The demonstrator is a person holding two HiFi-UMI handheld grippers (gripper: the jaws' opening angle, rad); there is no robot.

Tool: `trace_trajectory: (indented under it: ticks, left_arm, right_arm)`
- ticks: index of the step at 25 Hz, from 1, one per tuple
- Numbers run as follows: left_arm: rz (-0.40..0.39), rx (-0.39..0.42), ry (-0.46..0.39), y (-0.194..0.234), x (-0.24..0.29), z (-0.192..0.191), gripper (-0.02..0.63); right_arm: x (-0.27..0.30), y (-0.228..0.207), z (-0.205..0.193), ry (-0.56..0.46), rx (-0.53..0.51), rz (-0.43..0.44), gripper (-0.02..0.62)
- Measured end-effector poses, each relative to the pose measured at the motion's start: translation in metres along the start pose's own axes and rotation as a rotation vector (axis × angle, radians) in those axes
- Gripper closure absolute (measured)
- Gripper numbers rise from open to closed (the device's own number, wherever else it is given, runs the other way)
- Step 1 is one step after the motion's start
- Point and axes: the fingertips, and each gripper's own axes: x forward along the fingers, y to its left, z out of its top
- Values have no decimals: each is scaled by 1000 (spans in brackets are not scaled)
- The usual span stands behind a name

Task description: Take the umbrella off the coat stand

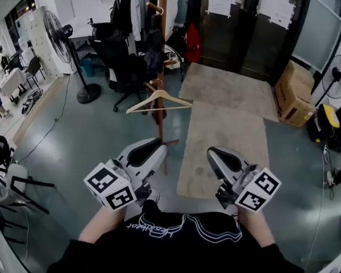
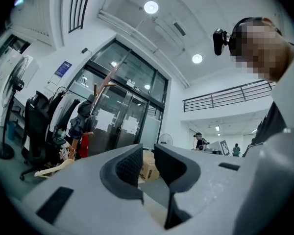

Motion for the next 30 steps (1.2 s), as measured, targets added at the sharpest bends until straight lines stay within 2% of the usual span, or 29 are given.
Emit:
trace_trajectory:
  ticks: [3,9,14,24,30]
  left_arm:
    - [-5,1,-15,21,7,13,502]
    - [-1,59,-14,70,23,33,397]
    - [-36,56,-13,110,38,41,320]
    - [5,109,-8,206,67,69,251]
    - [-45,151,20,249,95,79,249]
  right_arm:
    - [16,-13,4,-3,4,-15,592]
    - [54,-43,13,-21,9,-51,592]
    - [88,-65,13,-33,7,-83,592]
    - [161,-104,16,-19,14,-142,592]
    - [194,-130,11,-28,32,-189,592]
